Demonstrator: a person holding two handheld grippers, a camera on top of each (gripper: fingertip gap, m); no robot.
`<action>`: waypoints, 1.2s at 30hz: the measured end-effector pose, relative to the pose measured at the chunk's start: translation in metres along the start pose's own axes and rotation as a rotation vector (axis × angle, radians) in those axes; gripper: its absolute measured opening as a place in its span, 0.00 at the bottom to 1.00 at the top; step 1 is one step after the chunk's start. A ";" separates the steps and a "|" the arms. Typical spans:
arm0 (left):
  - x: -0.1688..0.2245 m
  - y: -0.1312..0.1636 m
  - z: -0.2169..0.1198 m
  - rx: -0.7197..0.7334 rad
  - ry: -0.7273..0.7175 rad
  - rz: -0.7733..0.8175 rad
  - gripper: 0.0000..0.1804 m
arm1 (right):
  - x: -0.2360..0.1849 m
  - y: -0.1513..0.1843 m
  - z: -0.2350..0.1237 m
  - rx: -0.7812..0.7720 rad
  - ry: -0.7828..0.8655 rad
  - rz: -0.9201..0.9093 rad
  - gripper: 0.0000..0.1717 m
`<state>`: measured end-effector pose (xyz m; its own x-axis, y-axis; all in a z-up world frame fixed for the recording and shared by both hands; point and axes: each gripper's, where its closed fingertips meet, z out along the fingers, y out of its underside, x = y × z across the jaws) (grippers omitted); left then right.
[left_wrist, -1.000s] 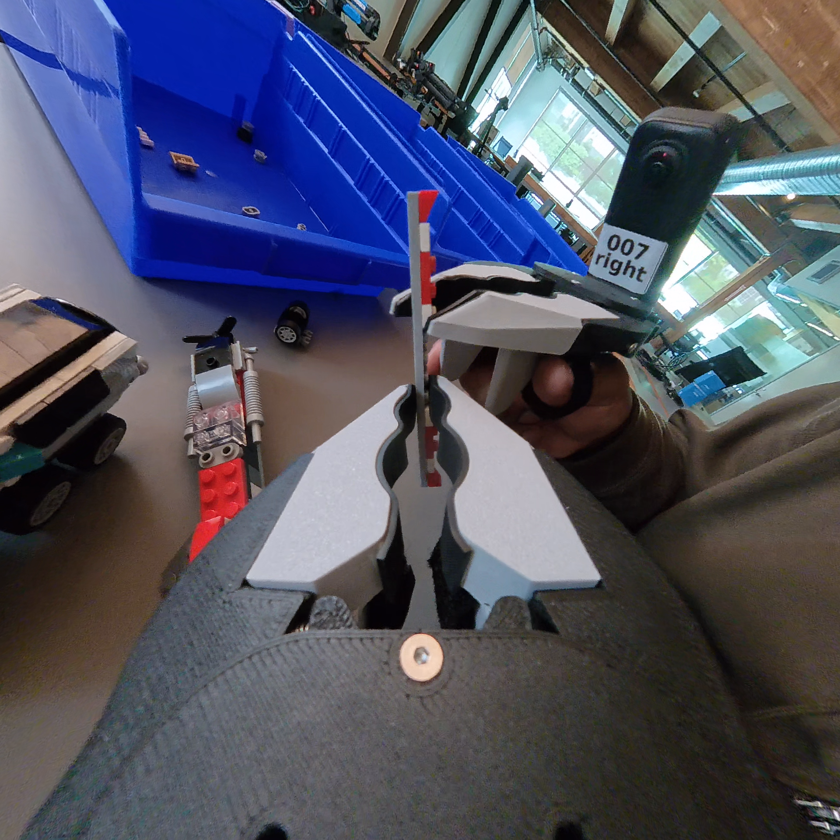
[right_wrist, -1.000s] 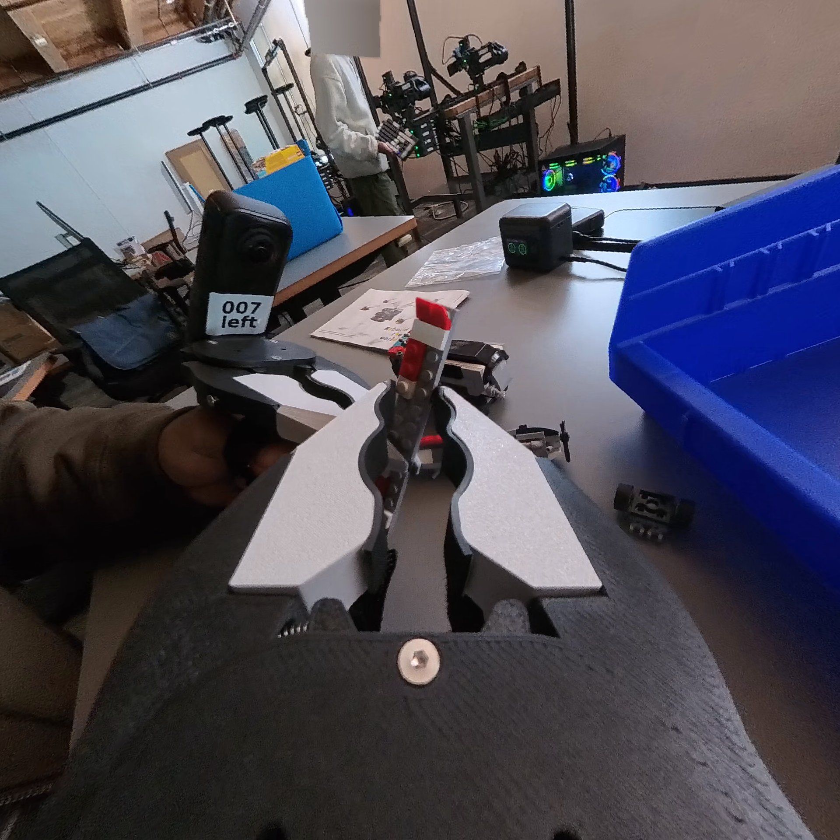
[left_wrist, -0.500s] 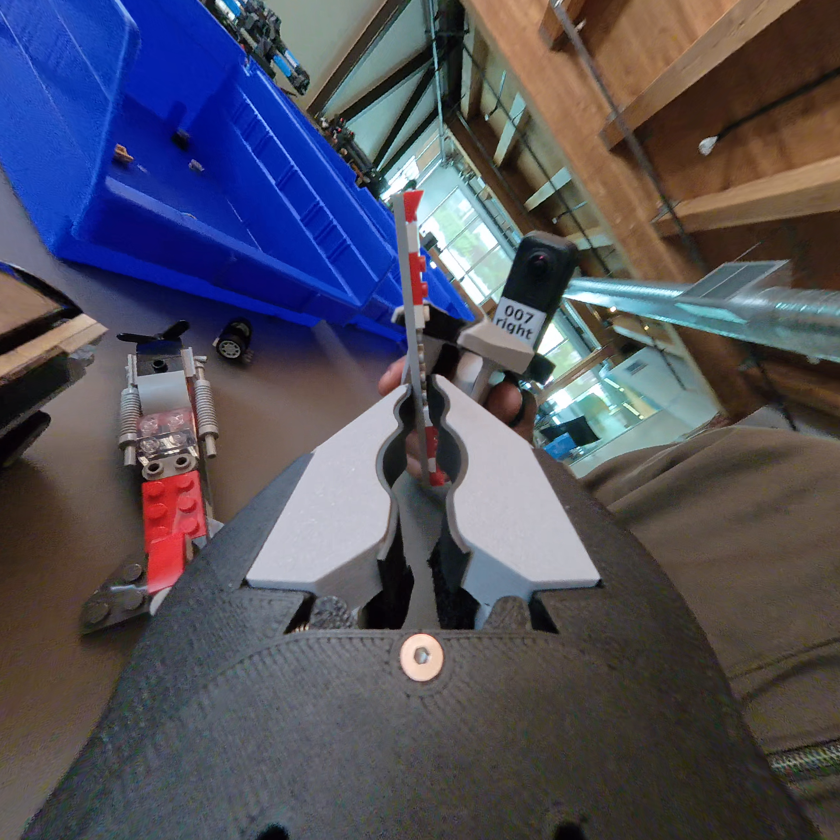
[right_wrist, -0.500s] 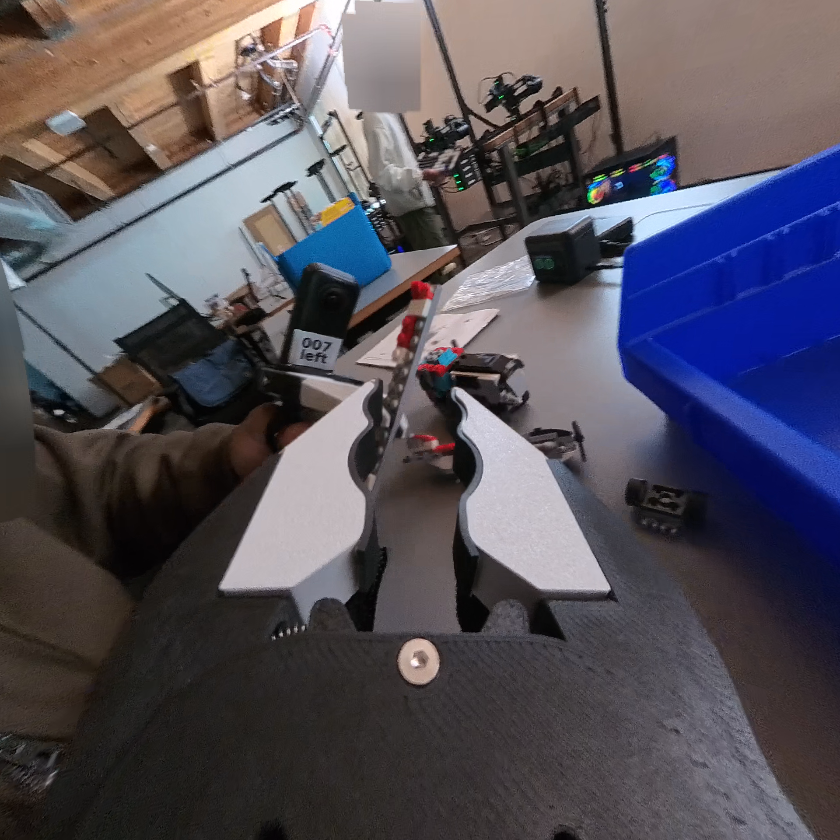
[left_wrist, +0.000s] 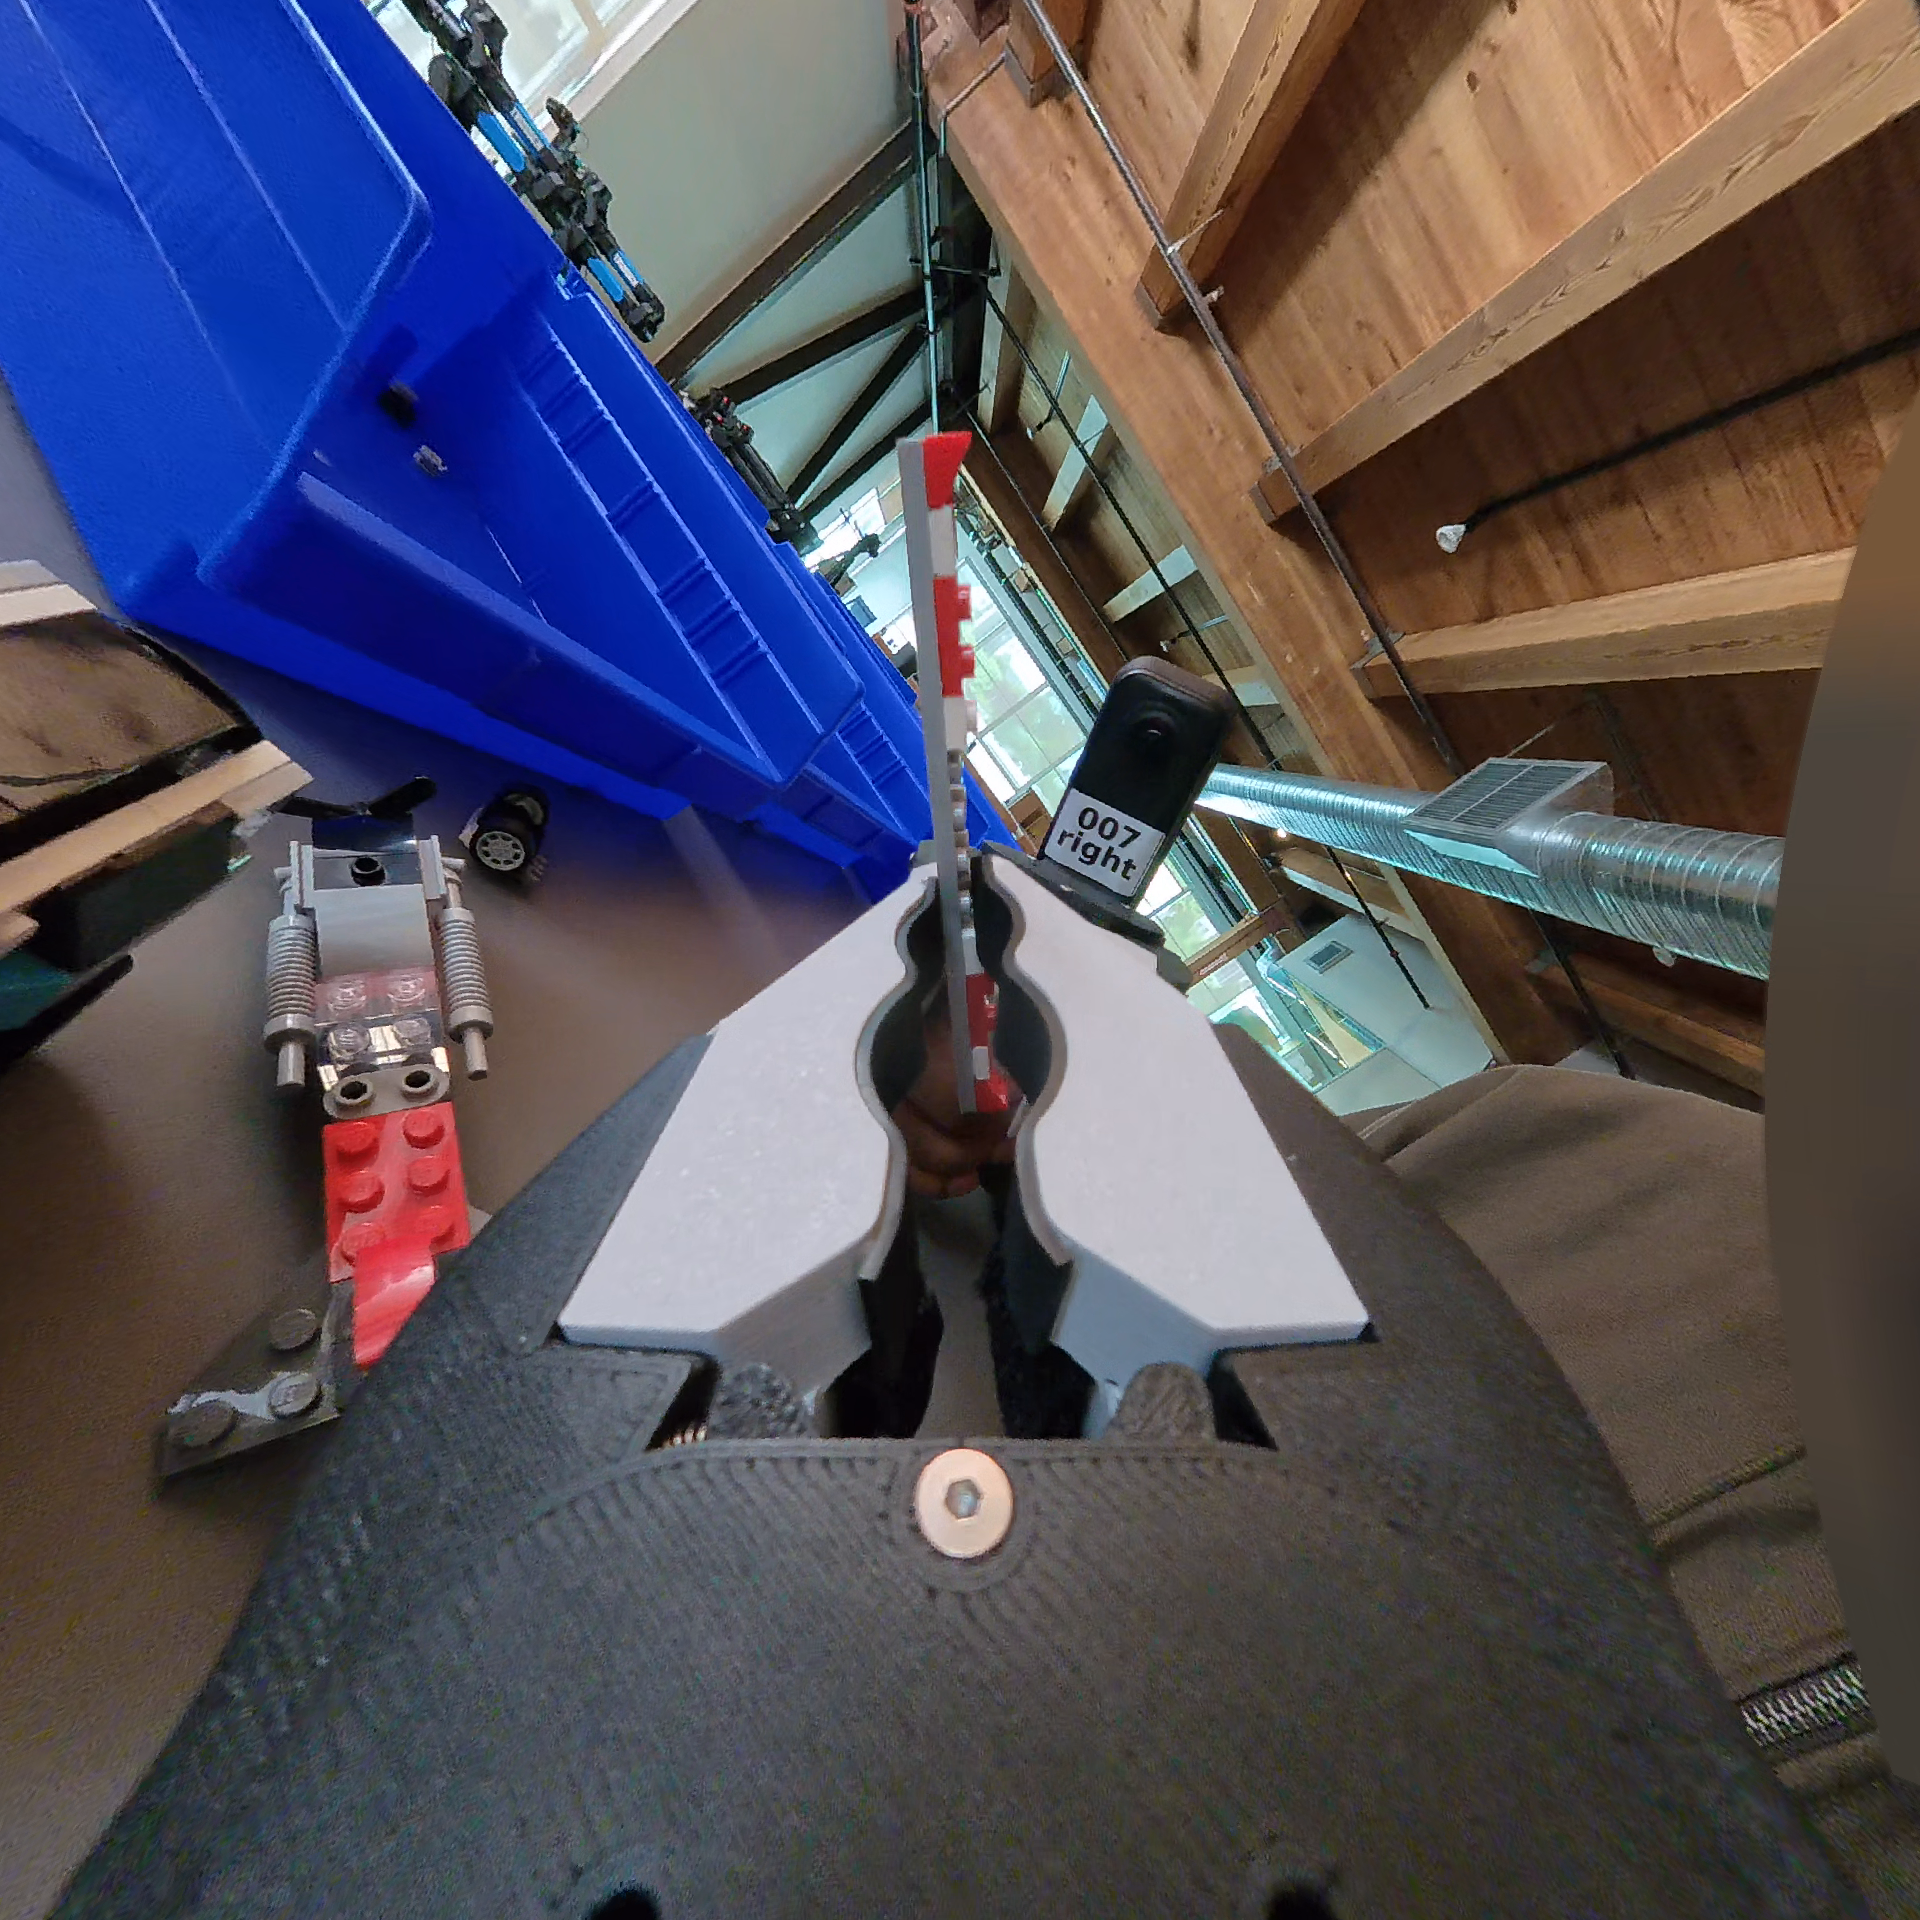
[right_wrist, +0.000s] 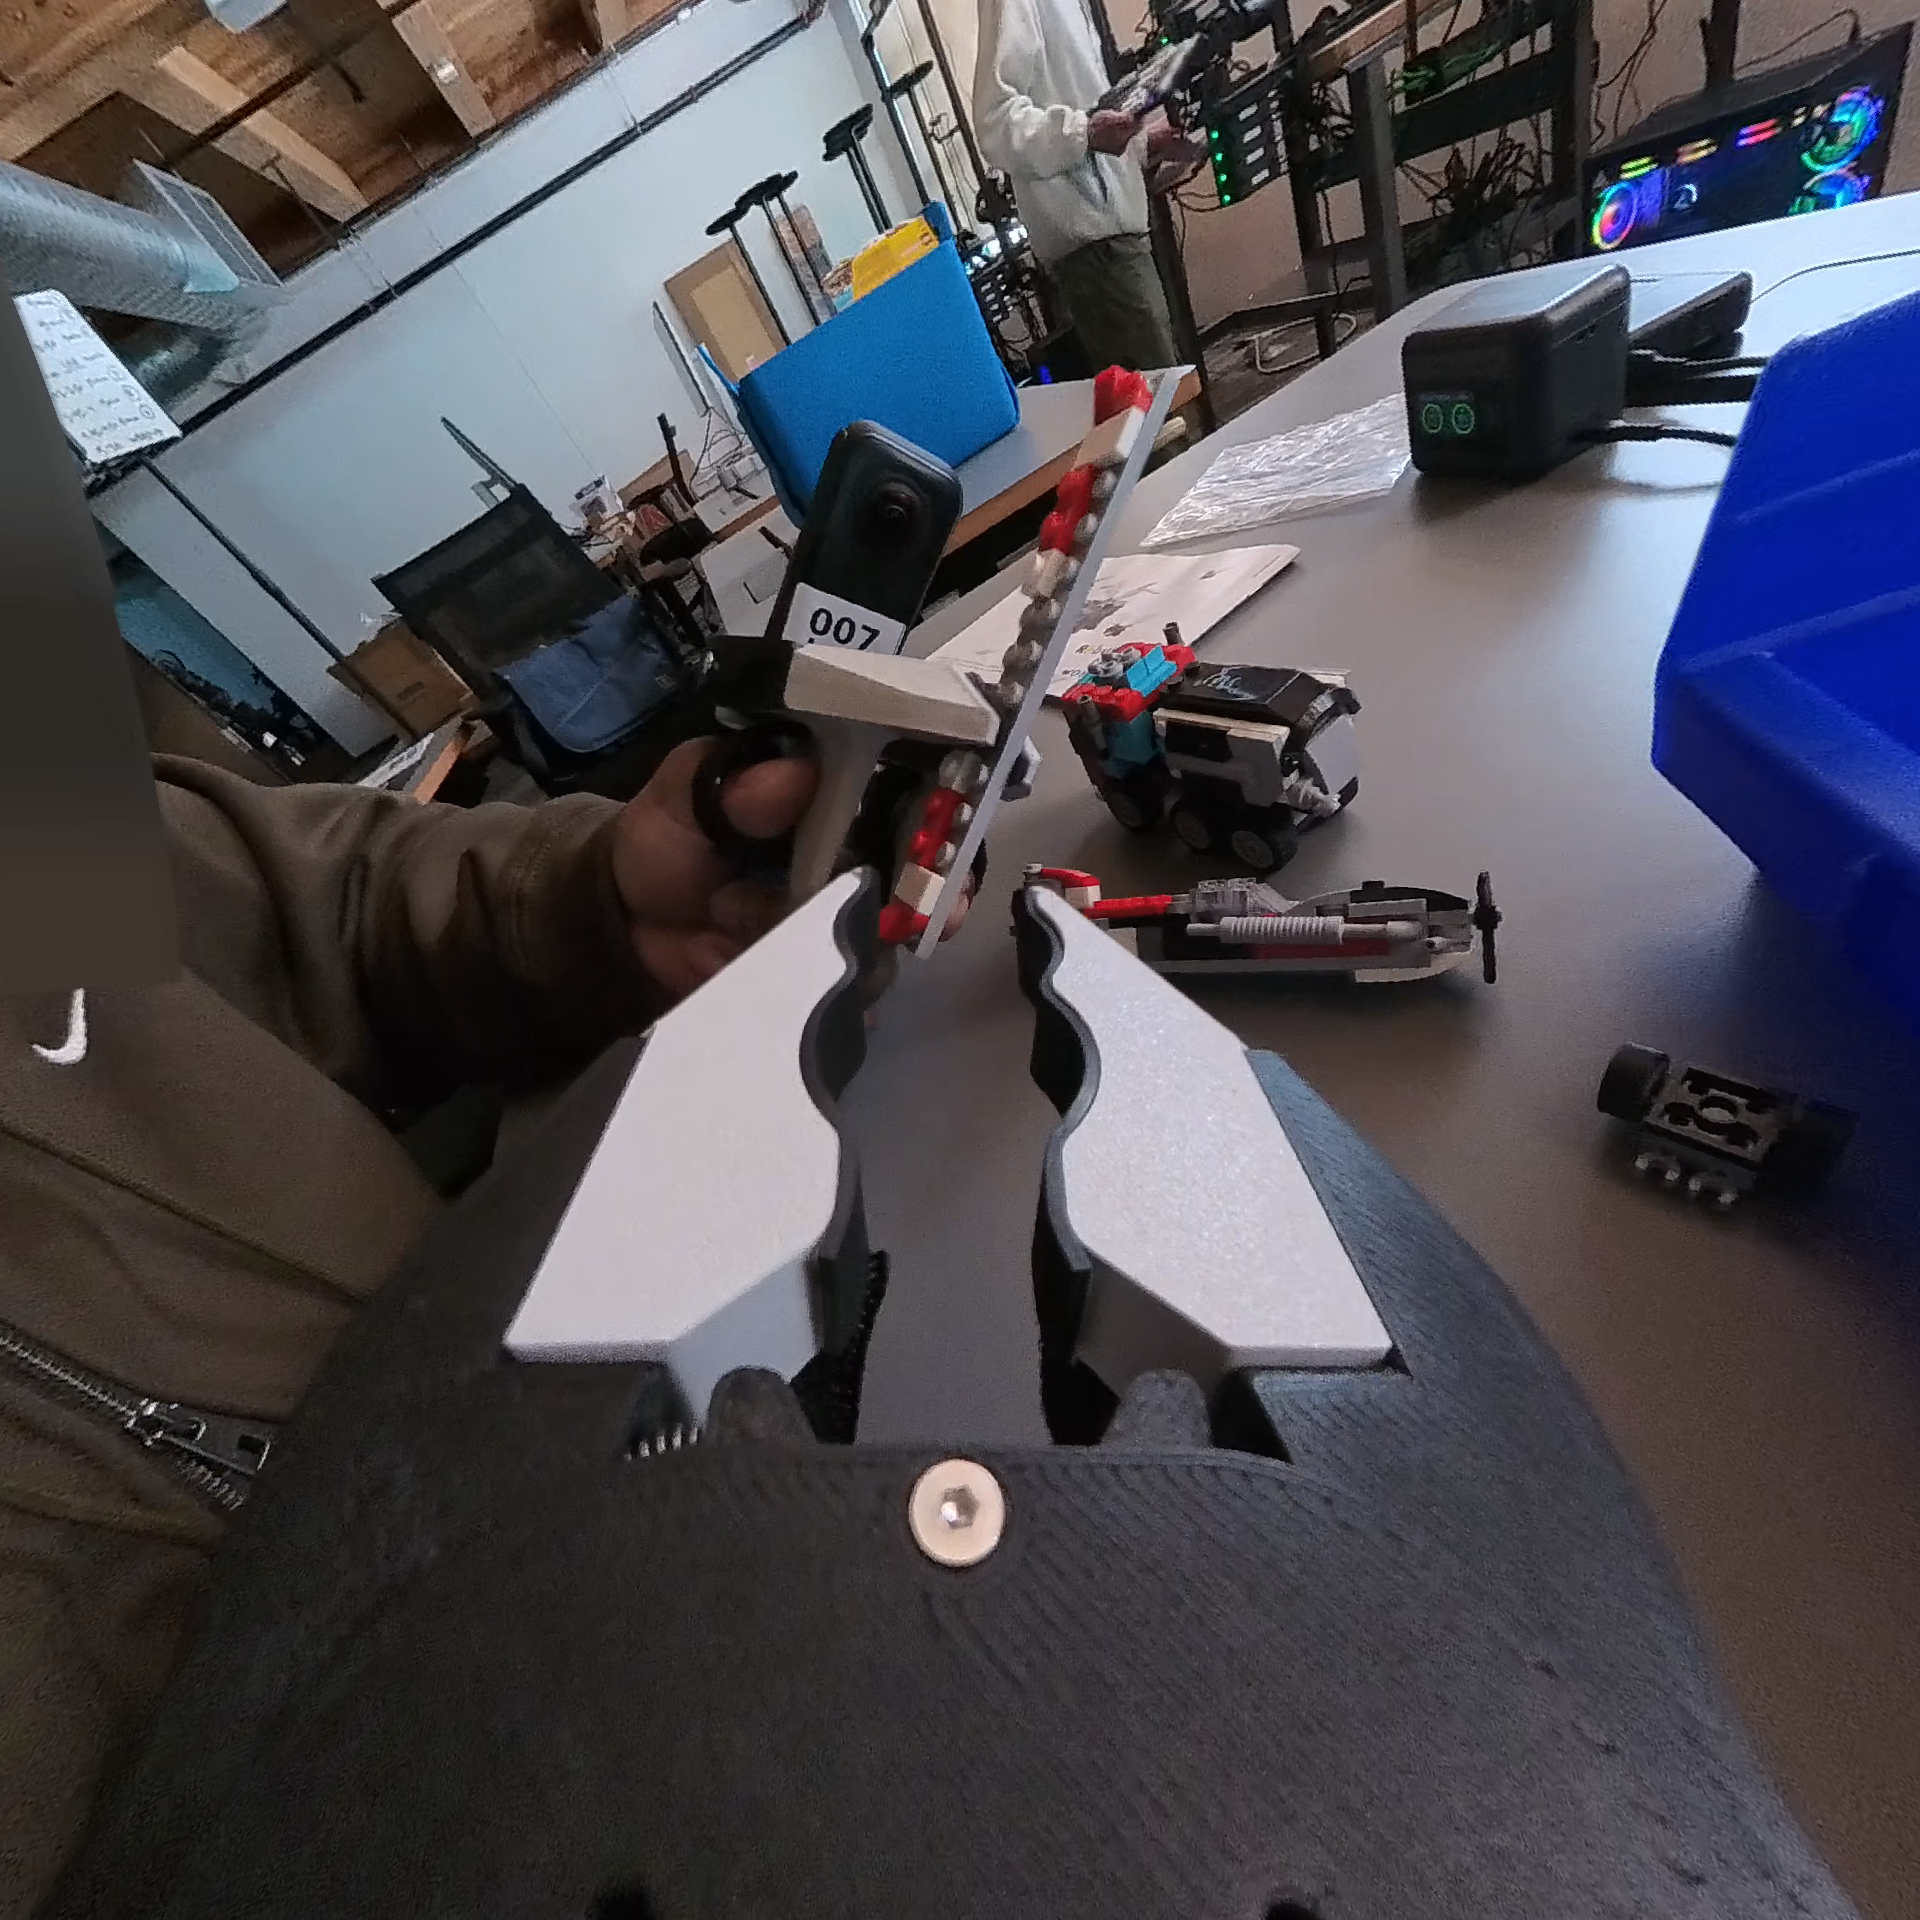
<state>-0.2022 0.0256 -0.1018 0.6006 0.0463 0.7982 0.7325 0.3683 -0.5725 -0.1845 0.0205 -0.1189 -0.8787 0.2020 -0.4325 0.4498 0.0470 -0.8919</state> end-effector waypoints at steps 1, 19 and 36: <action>0.000 0.000 0.000 0.003 0.001 -0.001 0.04 | 0.000 0.000 0.000 -0.002 -0.001 -0.001 0.15; 0.005 -0.005 -0.002 0.036 0.039 -0.016 0.04 | -0.008 0.007 0.007 -0.014 -0.033 0.018 0.13; 0.011 -0.001 0.003 0.000 0.051 0.061 0.19 | -0.008 -0.008 -0.003 0.017 0.150 -0.443 0.03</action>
<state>-0.1969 0.0289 -0.0916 0.6595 0.0210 0.7514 0.6942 0.3666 -0.6194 -0.1802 0.0214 -0.1078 -0.9522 0.3053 0.0128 0.0332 0.1447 -0.9889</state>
